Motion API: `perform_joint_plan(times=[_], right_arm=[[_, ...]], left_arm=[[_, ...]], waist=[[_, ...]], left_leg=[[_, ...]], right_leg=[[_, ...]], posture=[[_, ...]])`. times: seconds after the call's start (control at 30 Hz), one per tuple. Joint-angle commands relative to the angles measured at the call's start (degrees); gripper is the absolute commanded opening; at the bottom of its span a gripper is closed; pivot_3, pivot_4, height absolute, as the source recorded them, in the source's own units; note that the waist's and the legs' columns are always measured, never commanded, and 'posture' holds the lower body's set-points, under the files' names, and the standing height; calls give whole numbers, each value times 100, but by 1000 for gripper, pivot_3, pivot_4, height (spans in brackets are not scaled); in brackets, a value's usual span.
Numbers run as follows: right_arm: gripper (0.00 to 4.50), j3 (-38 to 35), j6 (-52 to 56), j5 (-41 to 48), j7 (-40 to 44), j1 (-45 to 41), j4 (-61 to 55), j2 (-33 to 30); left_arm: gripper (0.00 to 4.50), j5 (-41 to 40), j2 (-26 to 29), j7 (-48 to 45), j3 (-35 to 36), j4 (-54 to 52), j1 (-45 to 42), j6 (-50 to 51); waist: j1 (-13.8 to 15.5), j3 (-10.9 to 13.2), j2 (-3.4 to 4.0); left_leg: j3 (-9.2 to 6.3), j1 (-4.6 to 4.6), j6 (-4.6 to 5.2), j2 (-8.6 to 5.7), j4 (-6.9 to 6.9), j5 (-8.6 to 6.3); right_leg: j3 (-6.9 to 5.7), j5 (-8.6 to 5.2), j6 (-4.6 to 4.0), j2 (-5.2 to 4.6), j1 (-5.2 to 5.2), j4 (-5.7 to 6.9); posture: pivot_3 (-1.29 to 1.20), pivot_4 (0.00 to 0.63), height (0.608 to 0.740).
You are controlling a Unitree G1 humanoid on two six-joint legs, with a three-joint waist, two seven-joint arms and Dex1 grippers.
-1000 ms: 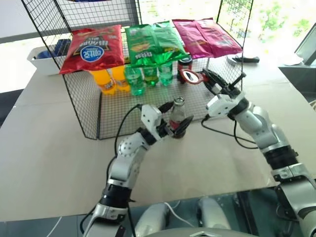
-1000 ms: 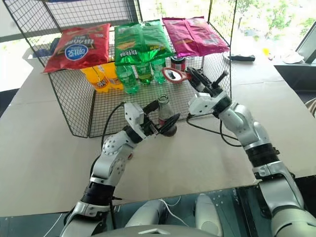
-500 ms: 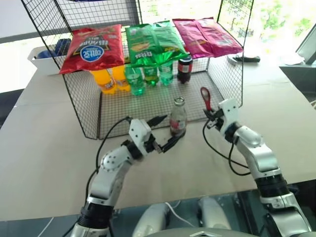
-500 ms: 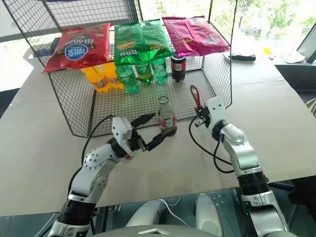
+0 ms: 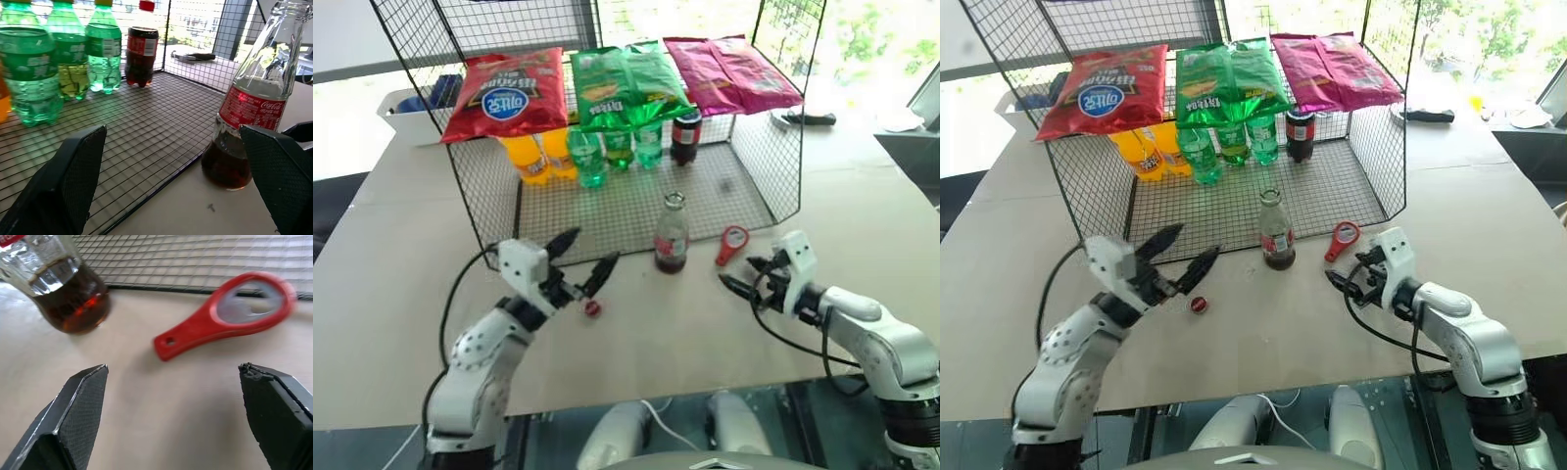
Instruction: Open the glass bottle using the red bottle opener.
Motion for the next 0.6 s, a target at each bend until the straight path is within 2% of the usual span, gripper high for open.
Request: perform_joint_plan(times=[0.03, 0.3, 0.43, 0.6], right_arm=[[4411, -209, -1062, -177, 659, 318, -15, -232], [4411, -545, -3100, -421, 1820, 805, 1108, -415], [4411, -596, -3750, -358, 2460, 862, 1650, -470], [4411, -616, -3876, -228, 2848, 748, 1957, -549]], left_arm=[[4500, 172, 219, -50, 523, -272, 667, -160], [4500, 110, 194, -553, 1002, -43, 2059, -595], [4500, 328, 231, -666, 1079, 359, 2170, -846], [4500, 594, 406, -905, 947, 758, 1972, -1123]], waist=[[0, 0, 0], [13, 13, -13], [13, 22, -9], [9, 23, -9]], left_leg=[[0, 0, 0, 0, -3, 0], [12, 6, 6, 1, 4, -5], [11, 14, 24, 2, 5, -15], [12, 16, 23, 5, 7, -14]], right_leg=[[0, 0, 0, 1, -1, -3], [-3, -1, 3, -8, 16, -5], [-3, -1, 3, -7, 24, -3], [-2, -1, 2, -3, 26, -3]], posture=[[0, 150, 740], [0, 150, 740], [0, 150, 740], [0, 150, 740]])
